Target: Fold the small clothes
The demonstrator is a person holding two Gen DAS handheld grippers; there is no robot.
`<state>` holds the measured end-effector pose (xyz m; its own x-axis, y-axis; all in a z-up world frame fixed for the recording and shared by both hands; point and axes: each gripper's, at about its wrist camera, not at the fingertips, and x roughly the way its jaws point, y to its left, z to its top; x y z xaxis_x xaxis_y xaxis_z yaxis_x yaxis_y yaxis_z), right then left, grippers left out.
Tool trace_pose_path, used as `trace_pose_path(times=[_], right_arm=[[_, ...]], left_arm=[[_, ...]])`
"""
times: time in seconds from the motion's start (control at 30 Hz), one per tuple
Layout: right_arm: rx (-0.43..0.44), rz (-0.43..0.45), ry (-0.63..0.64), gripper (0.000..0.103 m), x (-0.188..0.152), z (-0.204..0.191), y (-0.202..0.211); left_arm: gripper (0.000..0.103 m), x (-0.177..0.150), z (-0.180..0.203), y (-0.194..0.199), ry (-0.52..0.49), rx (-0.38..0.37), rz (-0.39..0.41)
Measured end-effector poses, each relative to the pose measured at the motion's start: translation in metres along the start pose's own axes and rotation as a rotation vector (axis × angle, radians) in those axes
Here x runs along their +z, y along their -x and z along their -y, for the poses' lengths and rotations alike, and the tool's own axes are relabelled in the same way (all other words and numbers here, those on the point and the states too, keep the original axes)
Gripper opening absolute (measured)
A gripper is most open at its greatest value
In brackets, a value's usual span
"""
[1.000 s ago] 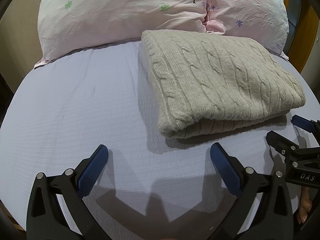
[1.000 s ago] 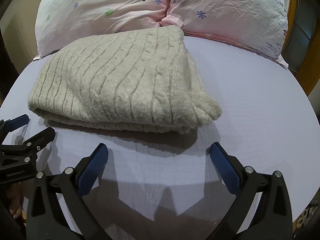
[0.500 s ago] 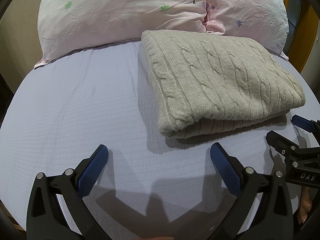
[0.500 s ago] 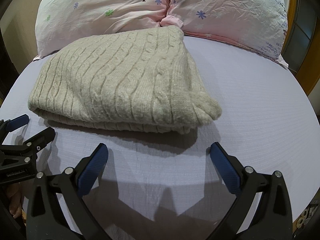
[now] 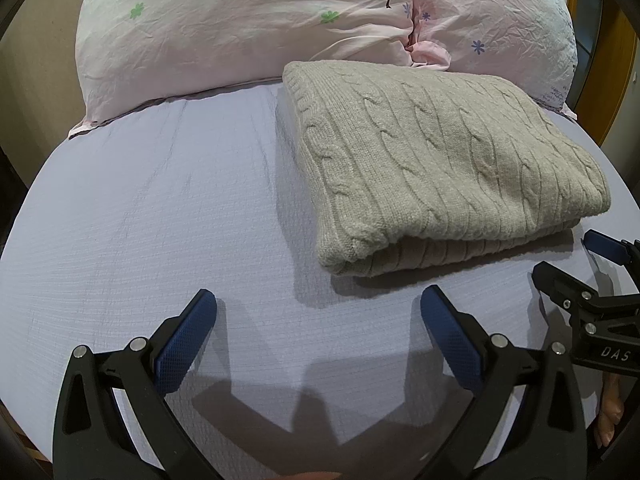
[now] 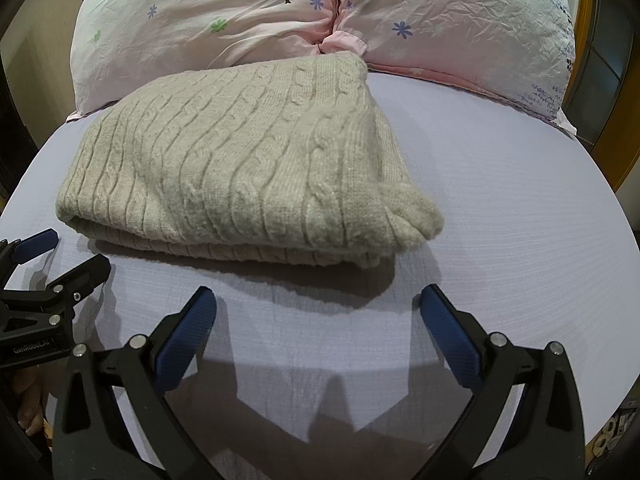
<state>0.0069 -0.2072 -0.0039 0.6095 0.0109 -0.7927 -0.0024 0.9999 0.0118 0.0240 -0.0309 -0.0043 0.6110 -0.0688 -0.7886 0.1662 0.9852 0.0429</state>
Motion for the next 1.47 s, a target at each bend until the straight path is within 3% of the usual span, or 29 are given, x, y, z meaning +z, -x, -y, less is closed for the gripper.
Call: trace_pose_path(times=[1.47], right_arm=[[-0.002,0.002,-0.004,0.101,-0.0001,-0.0009,-0.0004]], left_arm=[[0.102,0.0009,-0.0015,-0.0016,0.0,0.001,-0.003]])
